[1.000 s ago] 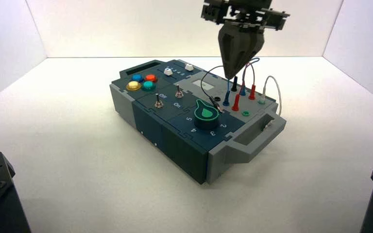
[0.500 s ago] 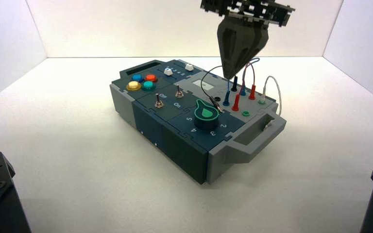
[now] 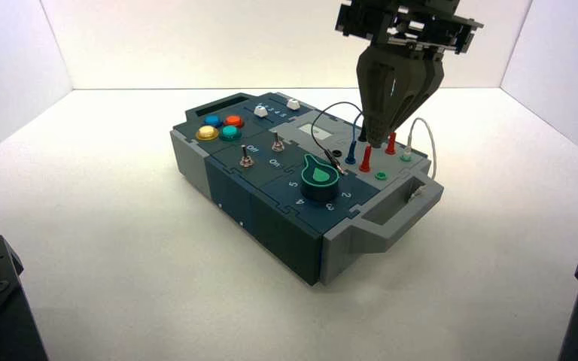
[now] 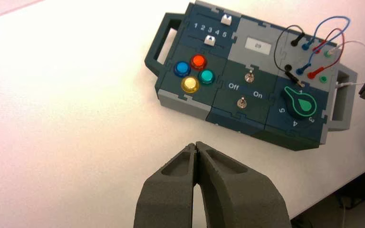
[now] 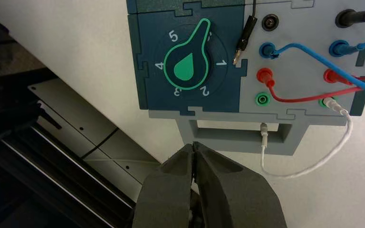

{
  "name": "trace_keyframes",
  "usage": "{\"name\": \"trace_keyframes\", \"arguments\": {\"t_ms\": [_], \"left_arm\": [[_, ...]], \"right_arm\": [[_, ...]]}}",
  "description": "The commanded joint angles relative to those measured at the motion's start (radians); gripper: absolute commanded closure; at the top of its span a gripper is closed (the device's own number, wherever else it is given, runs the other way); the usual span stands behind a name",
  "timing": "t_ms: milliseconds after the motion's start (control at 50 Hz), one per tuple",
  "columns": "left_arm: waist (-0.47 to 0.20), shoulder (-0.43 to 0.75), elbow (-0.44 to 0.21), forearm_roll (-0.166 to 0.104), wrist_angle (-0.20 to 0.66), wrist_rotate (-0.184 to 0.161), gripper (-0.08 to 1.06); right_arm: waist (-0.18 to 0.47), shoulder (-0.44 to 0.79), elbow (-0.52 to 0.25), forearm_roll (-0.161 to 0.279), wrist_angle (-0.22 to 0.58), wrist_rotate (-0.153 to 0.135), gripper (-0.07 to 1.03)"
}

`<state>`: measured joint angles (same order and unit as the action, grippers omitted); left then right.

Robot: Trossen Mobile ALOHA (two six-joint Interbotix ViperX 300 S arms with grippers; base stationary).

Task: Turn the knob to position 6.

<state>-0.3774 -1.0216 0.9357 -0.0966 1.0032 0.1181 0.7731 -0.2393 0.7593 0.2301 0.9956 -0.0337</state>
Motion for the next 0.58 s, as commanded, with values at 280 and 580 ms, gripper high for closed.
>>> {"name": "trace_keyframes", "arguments": {"t_ms": [280,580], "left_arm": [[-0.005,0.054,-0.023,0.003,0.002,0.006,1.01],[-0.005,0.064,-0.025,0.005,-0.008,0.012,1.01]], "right_arm": [[0.008,-0.023,-0.005,0.006,-0.002,-0.002,0.98],[0.008,-0.014,-0.012,0.023,-0.003,0.002,0.98]]}}
